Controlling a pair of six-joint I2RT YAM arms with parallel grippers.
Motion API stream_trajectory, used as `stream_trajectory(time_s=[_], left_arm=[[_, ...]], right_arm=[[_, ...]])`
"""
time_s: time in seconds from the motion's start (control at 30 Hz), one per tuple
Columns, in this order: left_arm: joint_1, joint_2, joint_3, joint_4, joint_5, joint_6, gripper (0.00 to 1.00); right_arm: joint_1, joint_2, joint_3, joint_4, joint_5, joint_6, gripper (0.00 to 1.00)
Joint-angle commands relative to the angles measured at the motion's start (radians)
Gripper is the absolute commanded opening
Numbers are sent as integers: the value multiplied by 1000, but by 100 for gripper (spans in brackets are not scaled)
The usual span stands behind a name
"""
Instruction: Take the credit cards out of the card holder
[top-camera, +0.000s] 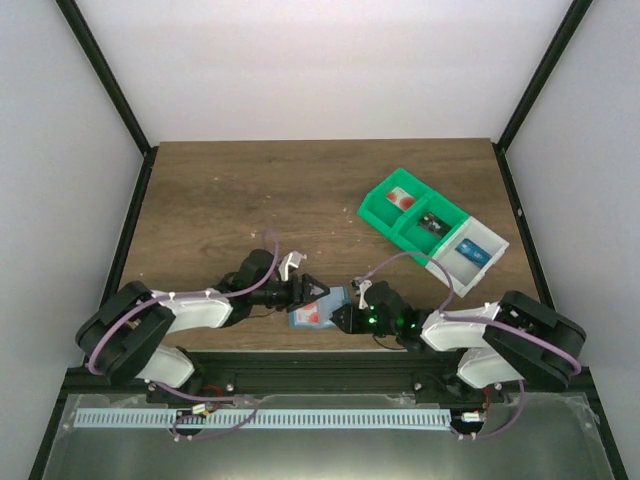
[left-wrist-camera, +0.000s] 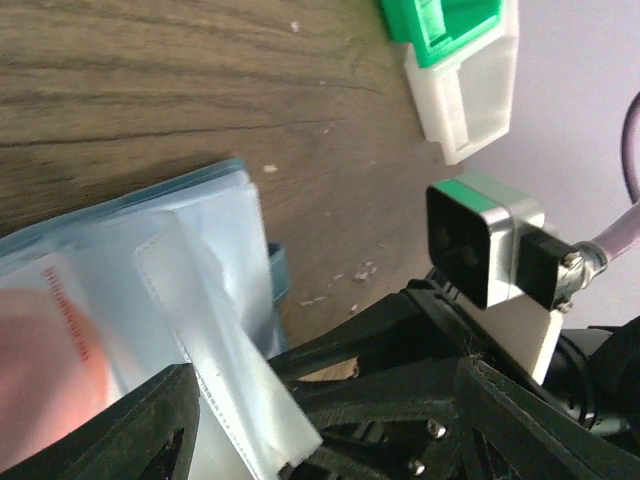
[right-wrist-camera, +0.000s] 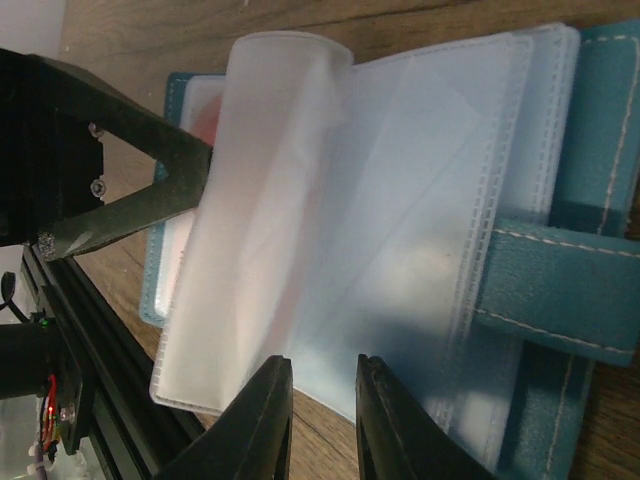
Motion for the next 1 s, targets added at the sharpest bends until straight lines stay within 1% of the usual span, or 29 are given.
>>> stream_trajectory(time_s=[0.0,0.1,0.2,0.33,0.47,0.6,0.8,0.9,0.97], left_arm=[[-19,38,42,82,24,-27,72],[-21,69,56,85,17,-23,72],[-20,103,64,92,11,-20,72],[-22,138,78,133,24,-38,71],[-25,164,116,123,29,-31,71],[-27,192,144,105,28,-14,71],[-27,205,145,84,20,-3,70],[-26,186,147,65,14,3,70],[-21,165,156,24,4,12,70]], right_arm=[[8,-39,-10,12,27,-1,20],[8,-72,-16,-4,44,-2,21],[8,-120,-27,-22,64,-1,24],[8,-218,-42,-74,85,-9,26],[8,-287,-50,-103,68,-40,26],[9,-314,-50,-90,40,-58,26],[20,-246,-15,-40,20,-67,26],[25,-164,29,-26,9,-92,26],[25,-113,54,-20,5,-94,25]])
